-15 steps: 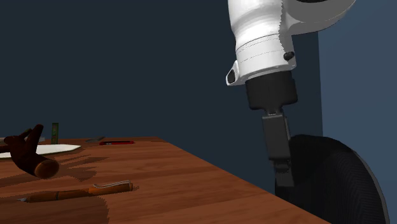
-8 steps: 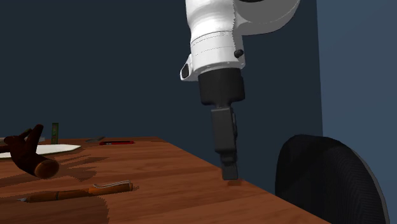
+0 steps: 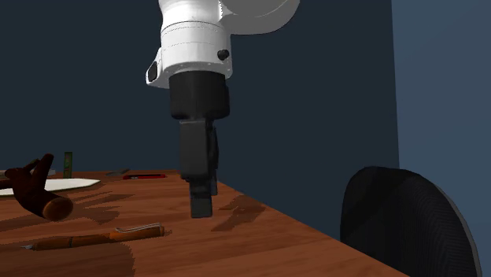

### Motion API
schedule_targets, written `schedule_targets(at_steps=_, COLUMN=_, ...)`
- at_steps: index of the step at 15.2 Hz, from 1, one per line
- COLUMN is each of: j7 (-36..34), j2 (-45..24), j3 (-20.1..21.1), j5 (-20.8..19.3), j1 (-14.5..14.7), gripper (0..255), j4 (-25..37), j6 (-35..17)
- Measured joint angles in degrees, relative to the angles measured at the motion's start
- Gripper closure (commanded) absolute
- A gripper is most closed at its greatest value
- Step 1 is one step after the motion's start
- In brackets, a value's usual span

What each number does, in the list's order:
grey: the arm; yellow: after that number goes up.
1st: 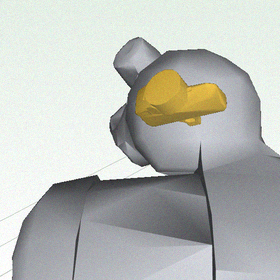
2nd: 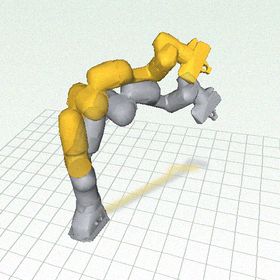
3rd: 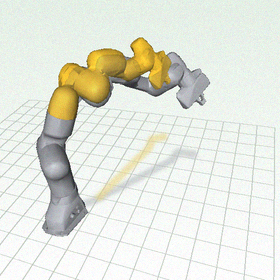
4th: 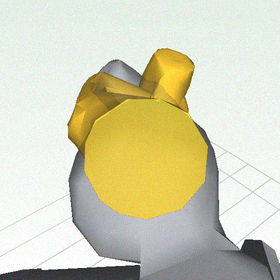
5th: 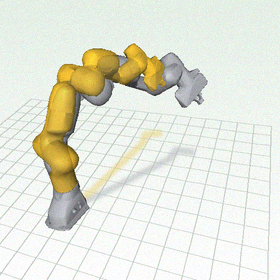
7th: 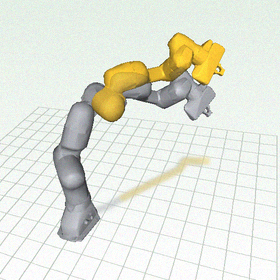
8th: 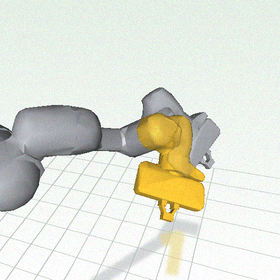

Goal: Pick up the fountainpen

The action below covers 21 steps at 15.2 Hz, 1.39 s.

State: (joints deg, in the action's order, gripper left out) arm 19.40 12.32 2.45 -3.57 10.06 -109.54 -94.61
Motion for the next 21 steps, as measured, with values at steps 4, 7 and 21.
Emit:
schedule_targets(at_steps=4, j7=4.94, j2=-6.43, j3=1.24, j5=0.81, j1=1.82, gripper=0, j4=7.79, j6=0.15)
schedule_targets(at_steps=7, j7=8.53, j2=-10.98, j3=2.38, j5=1.31, j1=3.13, gripper=0, j4=14.35, j6=1.21)
schedule_targets(at_steps=21, j7=10.47, j2=-12.93, j3=3.64, j5=2.20, j1=4.31, gripper=255, j4=11.73, j6=-4.42)
